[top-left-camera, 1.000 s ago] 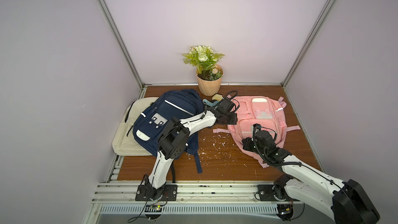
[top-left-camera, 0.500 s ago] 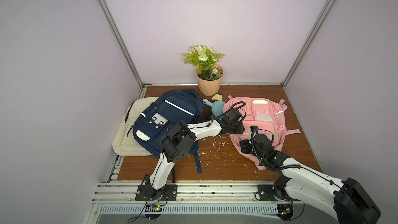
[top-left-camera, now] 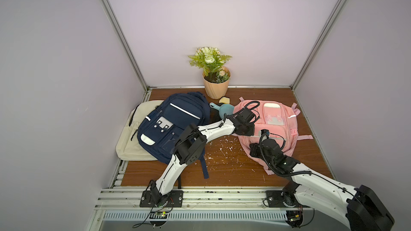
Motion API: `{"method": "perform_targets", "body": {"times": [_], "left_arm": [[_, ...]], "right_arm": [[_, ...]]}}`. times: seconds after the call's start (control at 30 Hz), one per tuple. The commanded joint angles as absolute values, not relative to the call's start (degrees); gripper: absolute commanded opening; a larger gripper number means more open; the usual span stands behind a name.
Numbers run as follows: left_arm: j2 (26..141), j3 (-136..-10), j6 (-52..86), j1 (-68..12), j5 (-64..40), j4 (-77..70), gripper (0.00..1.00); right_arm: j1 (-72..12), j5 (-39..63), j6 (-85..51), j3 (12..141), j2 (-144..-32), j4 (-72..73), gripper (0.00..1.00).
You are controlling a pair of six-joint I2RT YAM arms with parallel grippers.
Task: Zip up the backpack
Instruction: Zip the zipper on the backpack.
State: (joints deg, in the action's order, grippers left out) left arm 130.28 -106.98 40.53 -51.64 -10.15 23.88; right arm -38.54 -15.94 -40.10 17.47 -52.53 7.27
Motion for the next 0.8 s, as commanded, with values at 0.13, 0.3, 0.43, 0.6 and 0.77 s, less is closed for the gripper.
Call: {"method": "perform_targets", "body": {"times": [0.13, 0.3, 0.43, 0.6, 0.77], "left_arm": [[133.85, -114.32, 32.72, -43.54, -0.33, 27.07, 0.00], [137.14, -118.48, 32.08, -43.01, -0.62, 27.72, 0.00], [139.32, -122.05, 31.09, -42.71, -1.20, 28.80, 0.00], [138.10, -119.95, 30.18, -42.34, -0.32, 29.71, 0.00], [126.57, -101.99, 35.51, -43.03, -2.27, 20.24, 0.30]], "right_arm": [[-39.11, -16.90, -41.81, 16.25, -46.88, -2.23, 0.00], [-39.31, -11.74, -38.64, 17.98, -52.90, -0.98, 0.00], [-39.55, -14.28, -39.05, 18.14, -54.48, -2.32, 0.00], [-38.30, -22.18, -40.68, 19.82, -50.65, -8.03, 0.00], [-36.20, -14.28, -37.77, 19.37, -51.54, -0.74, 0.00]]}}
